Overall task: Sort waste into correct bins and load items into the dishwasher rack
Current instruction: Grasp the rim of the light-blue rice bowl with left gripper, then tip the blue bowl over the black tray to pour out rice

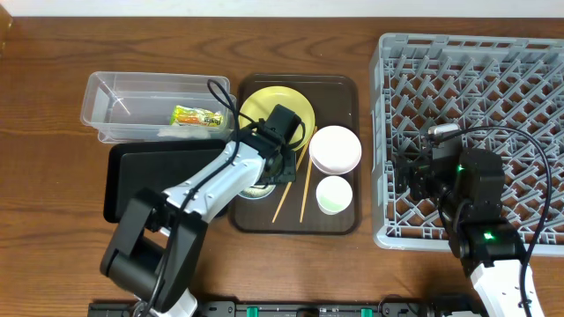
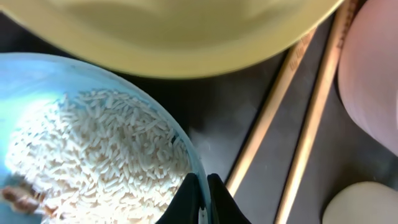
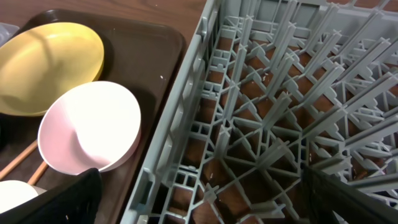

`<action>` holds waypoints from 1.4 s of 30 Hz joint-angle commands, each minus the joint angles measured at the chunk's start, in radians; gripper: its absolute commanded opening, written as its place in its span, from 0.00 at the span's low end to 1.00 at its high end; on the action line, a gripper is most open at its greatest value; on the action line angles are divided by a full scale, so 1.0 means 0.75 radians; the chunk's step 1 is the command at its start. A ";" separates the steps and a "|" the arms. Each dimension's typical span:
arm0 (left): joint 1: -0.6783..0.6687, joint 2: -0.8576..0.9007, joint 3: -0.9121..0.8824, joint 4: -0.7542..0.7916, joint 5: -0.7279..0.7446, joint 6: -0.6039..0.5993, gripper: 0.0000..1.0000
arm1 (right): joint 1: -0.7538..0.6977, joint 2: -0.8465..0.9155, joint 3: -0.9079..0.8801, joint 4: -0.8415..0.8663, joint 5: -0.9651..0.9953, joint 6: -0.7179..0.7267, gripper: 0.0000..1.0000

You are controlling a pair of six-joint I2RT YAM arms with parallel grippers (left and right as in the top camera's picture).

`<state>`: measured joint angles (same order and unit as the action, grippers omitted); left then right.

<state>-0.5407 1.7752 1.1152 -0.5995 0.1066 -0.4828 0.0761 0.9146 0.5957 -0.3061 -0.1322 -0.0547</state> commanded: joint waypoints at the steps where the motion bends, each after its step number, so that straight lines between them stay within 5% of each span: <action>1: 0.006 -0.061 -0.015 -0.040 0.022 -0.022 0.06 | -0.010 0.000 0.031 -0.001 -0.009 0.018 0.99; 12: 0.052 -0.382 -0.015 -0.078 0.017 0.054 0.06 | -0.010 0.001 0.031 -0.001 -0.009 0.018 0.99; 19: 0.278 -0.407 -0.016 -0.187 0.067 0.067 0.06 | -0.010 0.001 0.031 -0.001 -0.009 0.018 0.99; 32: 0.911 -0.384 -0.086 -0.173 0.953 0.479 0.06 | -0.010 0.001 0.031 -0.001 -0.009 0.018 0.99; 42: 1.284 -0.200 -0.176 -0.173 1.652 0.619 0.06 | -0.010 0.001 0.031 0.000 -0.009 0.017 0.99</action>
<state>0.3798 1.5978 0.9947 -0.7280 1.0901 -0.0731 0.0761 0.9146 0.5957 -0.3061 -0.1318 -0.0547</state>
